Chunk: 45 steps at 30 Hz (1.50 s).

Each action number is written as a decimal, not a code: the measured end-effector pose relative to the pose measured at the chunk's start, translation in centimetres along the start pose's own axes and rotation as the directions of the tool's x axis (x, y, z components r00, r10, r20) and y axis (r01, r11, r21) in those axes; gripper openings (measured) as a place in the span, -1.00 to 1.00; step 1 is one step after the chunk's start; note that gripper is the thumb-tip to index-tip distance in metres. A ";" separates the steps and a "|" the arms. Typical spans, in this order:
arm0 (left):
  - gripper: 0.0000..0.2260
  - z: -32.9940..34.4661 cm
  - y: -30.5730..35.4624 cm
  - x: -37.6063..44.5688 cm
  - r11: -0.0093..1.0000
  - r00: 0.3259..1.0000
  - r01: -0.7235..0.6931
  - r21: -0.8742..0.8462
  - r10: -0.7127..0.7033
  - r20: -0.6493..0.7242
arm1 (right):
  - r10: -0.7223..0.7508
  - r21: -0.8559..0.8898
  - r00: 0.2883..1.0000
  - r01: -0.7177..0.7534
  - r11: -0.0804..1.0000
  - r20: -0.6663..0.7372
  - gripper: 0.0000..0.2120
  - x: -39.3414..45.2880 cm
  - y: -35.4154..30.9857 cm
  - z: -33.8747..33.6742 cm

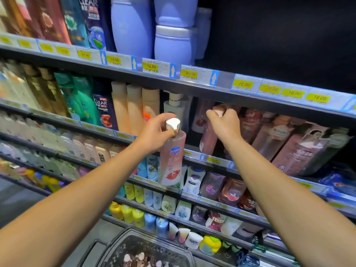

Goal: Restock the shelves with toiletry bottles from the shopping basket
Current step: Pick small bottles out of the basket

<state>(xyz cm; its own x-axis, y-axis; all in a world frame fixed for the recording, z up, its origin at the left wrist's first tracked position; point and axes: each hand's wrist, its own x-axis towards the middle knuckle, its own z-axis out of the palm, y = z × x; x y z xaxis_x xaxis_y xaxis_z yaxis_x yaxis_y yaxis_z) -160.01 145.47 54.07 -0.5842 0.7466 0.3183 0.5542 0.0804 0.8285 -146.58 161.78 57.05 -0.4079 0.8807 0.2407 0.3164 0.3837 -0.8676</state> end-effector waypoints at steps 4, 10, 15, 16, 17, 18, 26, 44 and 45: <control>-0.59 0.1 -0.7 0.4 0.999 1.000 0.030 -0.031 -0.030 0.003 | 0.156 -0.029 0.978 -0.153 0.988 0.136 -0.78 1.1 1.7 0.5; -0.62 0.6 -1.0 0.7 0.998 0.999 0.040 -0.050 -0.040 0.002 | 0.077 -0.196 0.983 -0.044 0.980 0.166 -0.76 1.3 4.6 -0.3; -0.64 1.3 -1.1 0.9 0.999 0.999 0.037 -0.026 -0.037 0.014 | -0.001 -0.227 1.000 -0.004 0.974 -0.021 -0.56 0.2 5.5 0.1; -0.64 1.4 -1.1 1.0 0.999 0.999 0.036 -0.021 -0.035 0.015 | -0.007 -0.237 0.999 -0.003 0.972 -0.041 -0.56 0.0 5.6 0.2; -0.64 1.5 -1.1 1.1 0.999 0.999 0.036 -0.018 -0.035 0.014 | -0.007 -0.258 0.999 -0.005 0.966 -0.045 -0.56 -0.1 5.8 0.3; -0.63 1.6 -1.1 1.2 0.999 0.999 0.037 -0.016 -0.037 0.011 | -0.005 -0.278 0.999 -0.005 0.960 -0.035 -0.55 -0.2 6.0 0.4; -0.64 2.0 -0.9 1.1 0.999 0.999 0.022 -0.028 -0.021 0.028 | -0.075 -0.383 0.984 0.008 0.924 -0.161 -0.40 -1.1 6.8 0.7; -0.64 2.4 -0.4 1.3 1.000 0.998 -0.002 0.005 0.002 0.069 | -0.080 -0.331 0.979 0.014 0.944 -0.186 -0.46 -1.8 7.4 0.9; -0.65 2.3 -0.3 1.3 1.000 0.998 -0.008 0.006 0.007 0.069 | -0.087 -0.318 0.975 0.019 0.948 -0.203 -0.46 -1.8 7.5 0.9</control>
<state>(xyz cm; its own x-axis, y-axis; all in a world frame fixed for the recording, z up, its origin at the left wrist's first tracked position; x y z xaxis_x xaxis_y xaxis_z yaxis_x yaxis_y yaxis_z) -159.51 147.93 53.16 -0.5376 0.7912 0.2916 0.5624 0.0787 0.8231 -144.20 162.81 49.75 -0.2518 0.8818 0.3988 0.5645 0.4686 -0.6796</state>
